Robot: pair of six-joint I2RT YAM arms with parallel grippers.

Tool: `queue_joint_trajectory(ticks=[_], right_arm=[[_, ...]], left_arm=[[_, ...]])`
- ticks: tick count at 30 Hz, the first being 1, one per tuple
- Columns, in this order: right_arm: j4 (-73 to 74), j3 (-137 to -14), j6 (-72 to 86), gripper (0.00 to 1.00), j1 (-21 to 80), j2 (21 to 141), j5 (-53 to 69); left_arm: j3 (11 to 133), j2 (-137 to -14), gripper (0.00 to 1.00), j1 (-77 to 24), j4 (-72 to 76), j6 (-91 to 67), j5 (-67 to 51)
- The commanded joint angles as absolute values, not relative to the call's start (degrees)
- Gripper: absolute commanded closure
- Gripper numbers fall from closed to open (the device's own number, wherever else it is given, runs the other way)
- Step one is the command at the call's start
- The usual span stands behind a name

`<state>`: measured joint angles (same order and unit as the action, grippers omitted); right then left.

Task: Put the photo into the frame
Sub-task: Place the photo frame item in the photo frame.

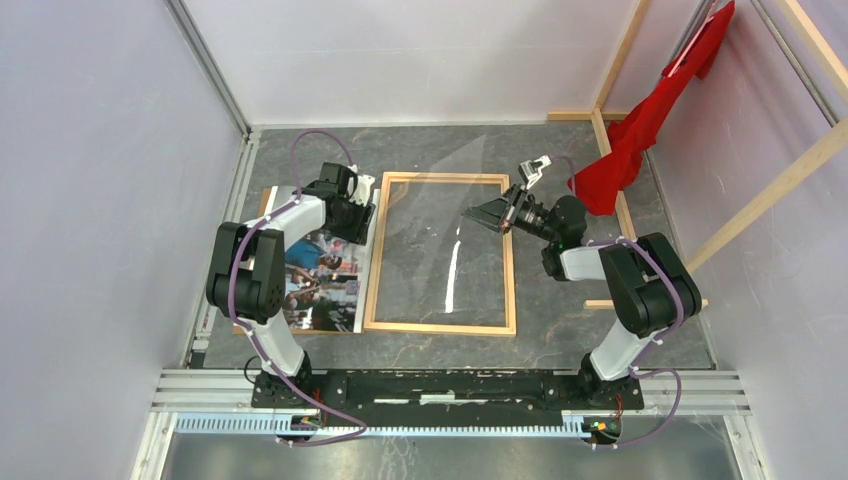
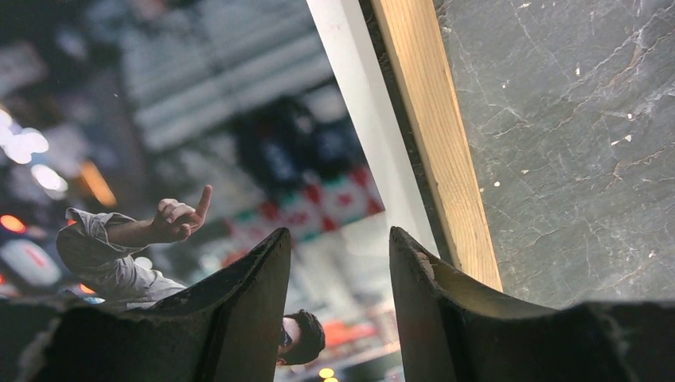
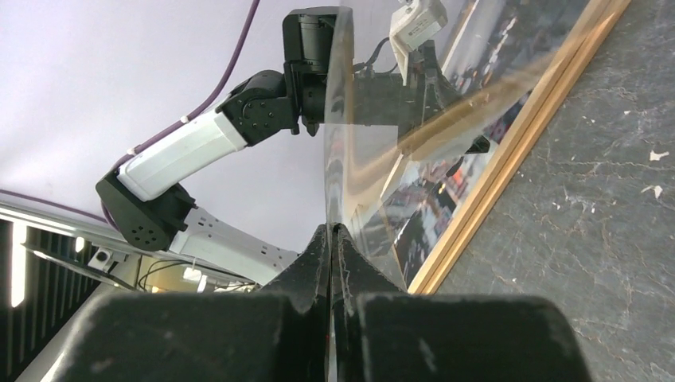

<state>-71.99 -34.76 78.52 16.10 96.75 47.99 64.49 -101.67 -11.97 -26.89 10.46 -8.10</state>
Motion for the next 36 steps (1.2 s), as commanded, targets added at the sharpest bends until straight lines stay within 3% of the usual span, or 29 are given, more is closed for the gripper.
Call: queue_joint_trajectory(ticks=[1,8,15,36], right_arm=[[-76.9,-38.2,79.4,1.0,16.6,98.2,48.3],[-71.7,-38.7,74.0,1.0,16.5,97.9,50.6],[-56.3,-38.4,62.4,1.0,15.9,95.3,49.6],[-45.6,-38.1,52.3,1.0,11.2,97.4,47.4]], left_arm=[[65.5,-101.8,0.44,-11.6,-26.1,8.1,-9.2],[65.3,-101.3,0.45,-11.6,-26.1,8.4,-8.7],[65.2,-101.4,0.45,-11.2,-26.1,8.6,-8.6],[64.9,-101.1,0.45,-11.2,-26.1,8.8,-8.4]])
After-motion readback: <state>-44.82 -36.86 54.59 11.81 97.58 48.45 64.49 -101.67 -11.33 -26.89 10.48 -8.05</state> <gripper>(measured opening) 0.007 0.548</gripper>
